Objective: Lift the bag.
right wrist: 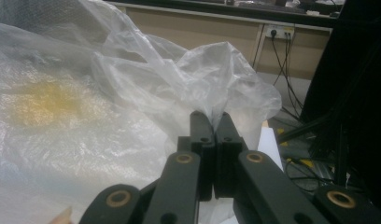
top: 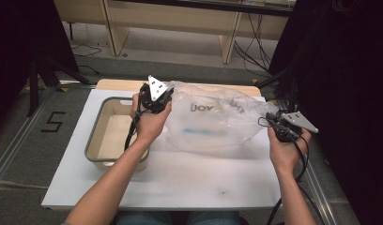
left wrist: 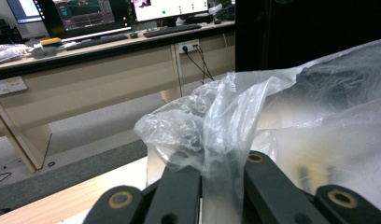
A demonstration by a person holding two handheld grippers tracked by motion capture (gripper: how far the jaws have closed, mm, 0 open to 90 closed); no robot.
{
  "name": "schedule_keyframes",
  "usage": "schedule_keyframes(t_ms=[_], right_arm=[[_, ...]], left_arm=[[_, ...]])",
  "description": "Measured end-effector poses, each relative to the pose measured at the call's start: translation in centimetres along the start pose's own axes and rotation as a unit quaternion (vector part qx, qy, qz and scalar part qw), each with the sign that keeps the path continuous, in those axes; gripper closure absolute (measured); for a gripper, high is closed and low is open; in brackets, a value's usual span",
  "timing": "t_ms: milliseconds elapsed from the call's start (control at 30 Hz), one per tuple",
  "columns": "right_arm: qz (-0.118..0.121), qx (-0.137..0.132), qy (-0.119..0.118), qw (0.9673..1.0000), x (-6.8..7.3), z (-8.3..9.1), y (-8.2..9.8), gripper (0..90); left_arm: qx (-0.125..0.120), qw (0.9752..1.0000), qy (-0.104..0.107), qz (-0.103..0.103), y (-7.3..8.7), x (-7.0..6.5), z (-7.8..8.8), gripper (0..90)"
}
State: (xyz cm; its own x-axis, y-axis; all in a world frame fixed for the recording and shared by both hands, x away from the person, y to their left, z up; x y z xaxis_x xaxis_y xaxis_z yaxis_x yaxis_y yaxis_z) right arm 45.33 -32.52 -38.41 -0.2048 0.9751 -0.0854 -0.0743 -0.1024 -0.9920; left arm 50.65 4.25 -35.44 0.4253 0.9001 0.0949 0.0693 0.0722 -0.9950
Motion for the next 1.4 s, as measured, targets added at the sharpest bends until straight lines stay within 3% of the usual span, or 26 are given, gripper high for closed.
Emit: schedule_keyframes(t_ms=[567, 1400], right_arm=[[0.005, 0.016, 0.002, 0.9999, 0.4, -1.4, 0.8, 89.4], [0.001, 0.065, -0.006, 0.9979, 0.8, -3.6, 3.0, 88.7]], left_arm=[[0.021, 0.9998, -0.006, -0.002, 1.2, 0.2, -0.9, 87.5], [0.067, 0.9977, -0.012, 0.005, 3.5, 1.0, -2.4, 85.2]])
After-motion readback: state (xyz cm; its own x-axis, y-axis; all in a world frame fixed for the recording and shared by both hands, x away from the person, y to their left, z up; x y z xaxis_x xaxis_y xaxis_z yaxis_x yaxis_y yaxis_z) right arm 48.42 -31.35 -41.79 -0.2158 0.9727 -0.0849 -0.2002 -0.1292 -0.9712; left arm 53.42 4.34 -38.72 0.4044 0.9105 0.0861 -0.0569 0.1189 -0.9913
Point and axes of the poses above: each handheld gripper's, and its own axes: z roughly backward along the jaws, y roughly out of its underside, x roughly to its left, the point moved 4 cm from there along -z, roughly forward along the jaws, and after that the axes turned 12 degrees about -x, right-handed, at the moved point
